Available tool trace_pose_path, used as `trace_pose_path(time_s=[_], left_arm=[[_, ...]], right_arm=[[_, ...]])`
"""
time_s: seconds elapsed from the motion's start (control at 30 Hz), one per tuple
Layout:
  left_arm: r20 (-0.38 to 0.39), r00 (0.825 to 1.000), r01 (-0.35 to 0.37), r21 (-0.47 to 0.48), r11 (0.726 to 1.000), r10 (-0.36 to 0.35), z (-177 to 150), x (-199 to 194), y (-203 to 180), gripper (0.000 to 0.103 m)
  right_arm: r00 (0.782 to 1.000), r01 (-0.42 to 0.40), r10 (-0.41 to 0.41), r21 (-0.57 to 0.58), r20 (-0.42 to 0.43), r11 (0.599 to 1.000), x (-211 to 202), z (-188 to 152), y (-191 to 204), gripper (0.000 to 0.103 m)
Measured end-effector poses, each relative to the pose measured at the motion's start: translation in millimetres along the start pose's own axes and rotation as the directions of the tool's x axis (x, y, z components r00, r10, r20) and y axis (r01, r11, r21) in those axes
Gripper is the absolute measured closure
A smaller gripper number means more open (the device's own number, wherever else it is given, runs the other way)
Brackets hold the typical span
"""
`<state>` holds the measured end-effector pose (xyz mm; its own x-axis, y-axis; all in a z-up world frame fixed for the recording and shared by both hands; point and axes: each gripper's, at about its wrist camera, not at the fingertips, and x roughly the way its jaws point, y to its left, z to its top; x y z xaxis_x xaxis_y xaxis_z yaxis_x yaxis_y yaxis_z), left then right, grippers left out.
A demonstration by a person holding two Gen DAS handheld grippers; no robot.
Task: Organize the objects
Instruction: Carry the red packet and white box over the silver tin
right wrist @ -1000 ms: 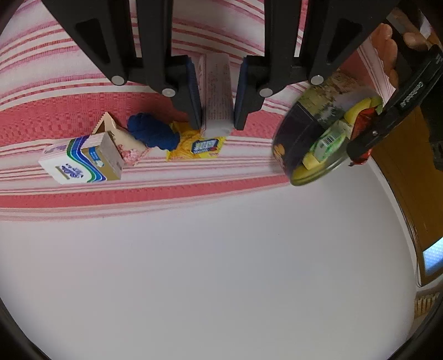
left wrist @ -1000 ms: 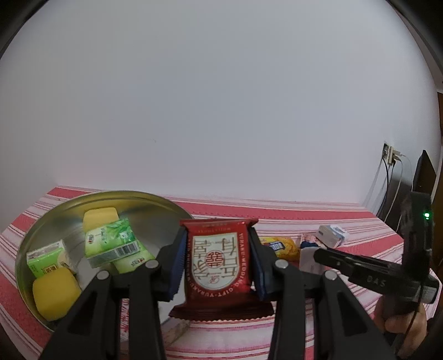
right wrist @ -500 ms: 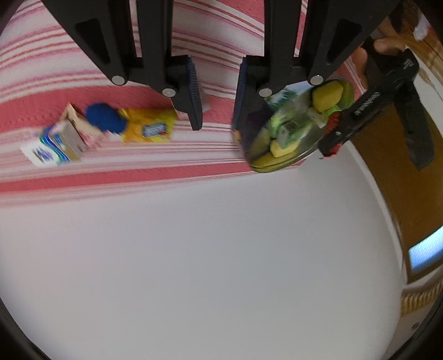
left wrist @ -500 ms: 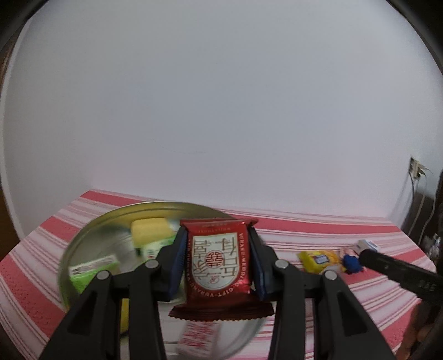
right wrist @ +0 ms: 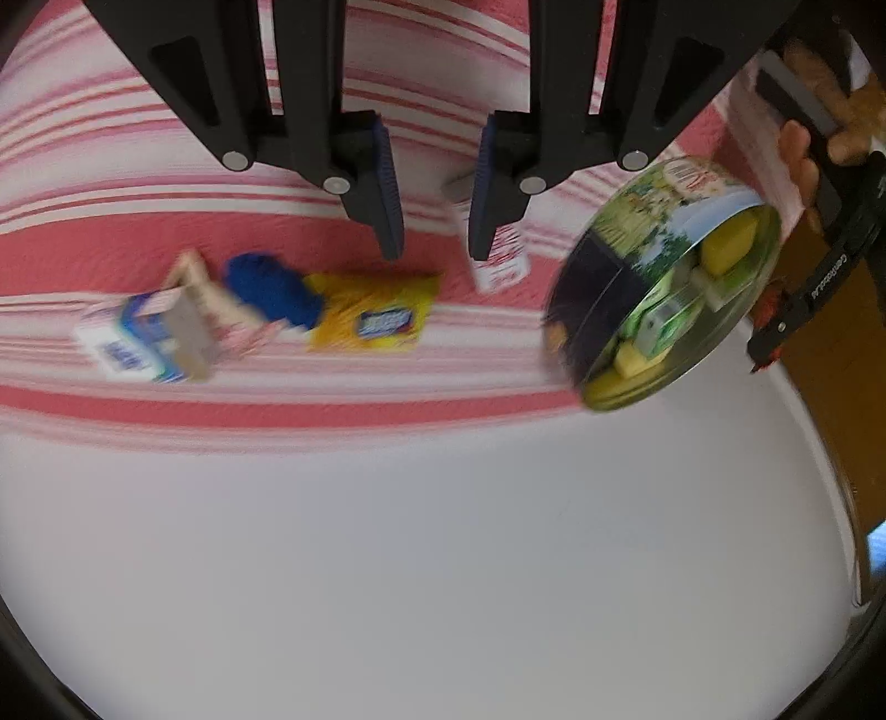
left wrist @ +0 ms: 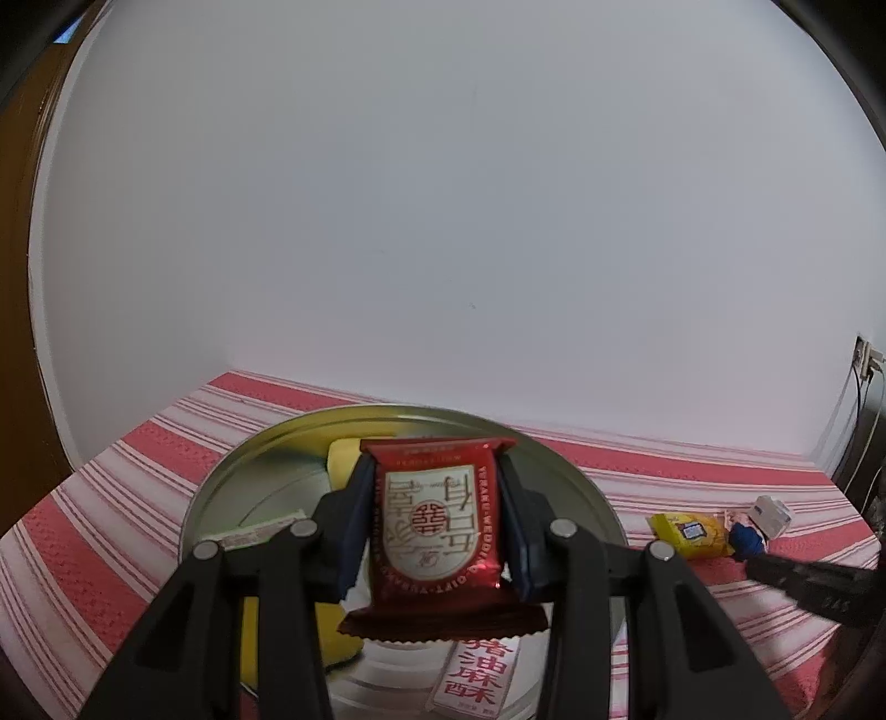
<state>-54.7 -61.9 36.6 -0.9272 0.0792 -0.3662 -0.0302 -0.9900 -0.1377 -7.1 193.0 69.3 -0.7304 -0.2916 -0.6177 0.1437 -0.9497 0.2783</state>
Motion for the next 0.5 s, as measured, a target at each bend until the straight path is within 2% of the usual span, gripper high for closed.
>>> trace_pose_path(time_s=[0.03,0.1,0.13,0.17,0.2,0.33,0.5], left_arm=[[-0.004,1.0,0.0,-0.003,1.0,0.0,0,1,0,0.062],[-0.009,1.0,-0.007,-0.011,1.0,0.007,0,2,4,0.062],[-0.011,1.0,-0.008,-0.014,1.0,0.008,1,3,6,0.062],[-0.013,1.0,-0.008,-0.016,1.0,0.008,1,3,6,0.062],[-0.017,1.0,-0.008,-0.017,1.0,0.008,1,3,6,0.062],[-0.018,1.0,-0.017,-0.004,1.0,0.017,1,3,5,0.062],[-0.03,0.999,-0.03,-0.008,1.0,0.03,1,5,7,0.062]], right_arm=[[1.0,-0.009,0.009,-0.002,-0.017,1.0,7,1,2,0.074],[0.999,-0.015,0.013,-0.04,-0.052,0.999,25,3,12,0.058],[0.998,-0.014,0.01,-0.067,-0.064,0.998,29,2,18,0.041],[0.998,-0.009,0.002,-0.099,-0.069,0.995,36,3,24,0.031],[0.998,0.001,-0.01,-0.119,-0.07,0.993,50,2,33,0.03],[0.993,0.043,-0.058,-0.149,-0.098,0.988,64,6,39,0.03],[0.983,0.027,-0.055,-0.161,-0.174,0.987,90,4,45,0.03]])
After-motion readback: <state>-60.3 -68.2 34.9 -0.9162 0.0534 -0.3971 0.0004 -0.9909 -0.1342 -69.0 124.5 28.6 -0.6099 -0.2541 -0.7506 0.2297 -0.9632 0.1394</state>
